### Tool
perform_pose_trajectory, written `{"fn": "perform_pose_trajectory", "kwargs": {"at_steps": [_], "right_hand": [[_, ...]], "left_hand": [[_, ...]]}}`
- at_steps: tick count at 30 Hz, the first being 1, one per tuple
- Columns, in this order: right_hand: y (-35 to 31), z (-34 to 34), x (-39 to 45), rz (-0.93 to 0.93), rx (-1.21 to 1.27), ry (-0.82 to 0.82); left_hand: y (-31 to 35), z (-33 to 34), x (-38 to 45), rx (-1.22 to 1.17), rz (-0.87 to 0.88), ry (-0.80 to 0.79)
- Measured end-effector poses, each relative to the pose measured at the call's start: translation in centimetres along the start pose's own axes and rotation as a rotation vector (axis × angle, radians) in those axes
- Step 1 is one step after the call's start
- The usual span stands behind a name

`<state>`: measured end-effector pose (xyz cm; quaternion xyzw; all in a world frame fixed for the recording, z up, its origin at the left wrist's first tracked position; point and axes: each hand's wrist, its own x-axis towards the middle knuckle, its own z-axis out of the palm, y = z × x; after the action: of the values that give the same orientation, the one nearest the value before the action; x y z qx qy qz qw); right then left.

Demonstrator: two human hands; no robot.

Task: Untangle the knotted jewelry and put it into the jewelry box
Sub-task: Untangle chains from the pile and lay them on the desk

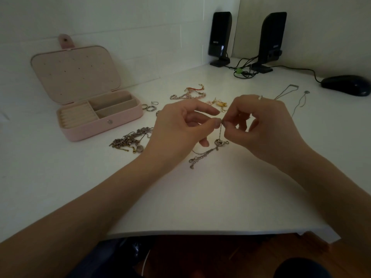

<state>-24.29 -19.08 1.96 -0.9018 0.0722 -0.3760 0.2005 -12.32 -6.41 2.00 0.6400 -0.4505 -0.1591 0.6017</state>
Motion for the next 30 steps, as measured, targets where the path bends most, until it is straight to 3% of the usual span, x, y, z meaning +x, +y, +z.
{"fn": "perform_pose_trajectory", "kwargs": {"at_steps": [15, 22, 30], "right_hand": [[0.2, 0.8, -0.3, -0.184, -0.234, -0.009], [0.0, 1.1, -0.2, -0.102, -0.091, -0.016], [-0.1, 1.1, -0.1, -0.068, -0.064, -0.032]], "left_hand": [[-0.8, 0.2, 0.1, 0.155, 0.05, 0.024], [-0.7, 0.4, -0.1, 0.219, 0.148, 0.013], [-0.6, 0.3, -0.1, 0.213, 0.123, -0.005]]}}
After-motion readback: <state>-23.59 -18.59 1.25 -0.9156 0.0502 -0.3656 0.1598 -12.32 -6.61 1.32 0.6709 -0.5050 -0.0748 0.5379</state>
